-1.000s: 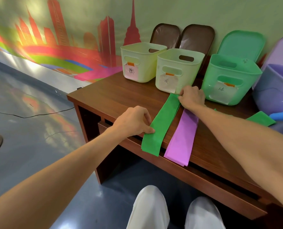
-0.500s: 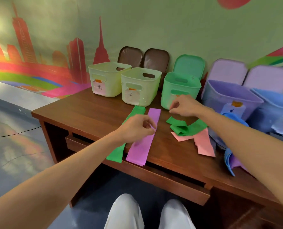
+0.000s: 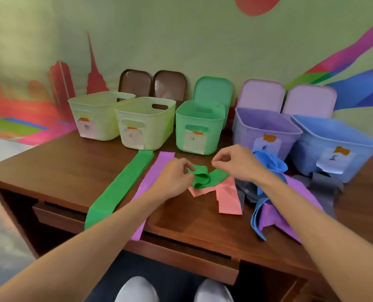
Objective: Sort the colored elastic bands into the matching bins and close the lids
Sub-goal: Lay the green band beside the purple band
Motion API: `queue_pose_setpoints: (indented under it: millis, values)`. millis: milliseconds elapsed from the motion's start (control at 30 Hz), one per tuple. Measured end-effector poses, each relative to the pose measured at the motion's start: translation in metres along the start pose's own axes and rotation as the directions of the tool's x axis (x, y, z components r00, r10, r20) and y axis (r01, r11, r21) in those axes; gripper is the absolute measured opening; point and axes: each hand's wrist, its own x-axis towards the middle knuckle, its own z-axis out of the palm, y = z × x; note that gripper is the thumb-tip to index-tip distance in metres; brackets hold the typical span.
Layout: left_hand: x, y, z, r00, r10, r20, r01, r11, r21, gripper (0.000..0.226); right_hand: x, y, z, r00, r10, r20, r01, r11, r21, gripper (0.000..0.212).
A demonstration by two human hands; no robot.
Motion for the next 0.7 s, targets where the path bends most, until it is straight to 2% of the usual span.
queue_pose_setpoints:
  millis: [167, 300, 400, 467, 600, 700]
  values:
    - [0.049, -0.012, 0.007, 0.999, -0.032, -0.011, 0.033, 0.958, 0.285, 0.029, 0.013, 0.004, 0.017, 0.999, -0.031, -0.03, 0.031, 0.999, 0.014, 0.013]
    - [0.069, -0.02, 0.014, 0.998, -0.048, 0.029, 0.023, 0.815, 0.579, 0.032, 0.018, 0.017, 0.031, 1.0, -0.003, -0.029, 0.003, 1.0, -0.008, 0.017]
    - [0.076, -0.018, 0.018, 0.998, -0.052, 0.047, 0.004, 0.713, 0.701, 0.026, 0.02, 0.024, 0.039, 0.999, 0.001, -0.051, -0.005, 0.996, -0.089, 0.016]
    - [0.08, -0.018, 0.02, 0.998, -0.048, 0.039, 0.007, 0.716, 0.698, 0.021, 0.023, 0.028, 0.041, 0.998, 0.003, -0.069, -0.01, 0.995, -0.098, 0.015]
    - [0.081, -0.014, 0.017, 0.999, -0.033, 0.033, 0.009, 0.838, 0.545, 0.014, 0.027, 0.027, 0.039, 0.999, 0.008, -0.048, -0.013, 0.995, -0.096, 0.016]
    - [0.074, -0.009, 0.008, 1.0, 0.004, 0.02, -0.013, 0.884, 0.467, 0.013, 0.026, 0.023, 0.035, 0.999, -0.024, -0.027, 0.021, 0.994, -0.103, 0.023]
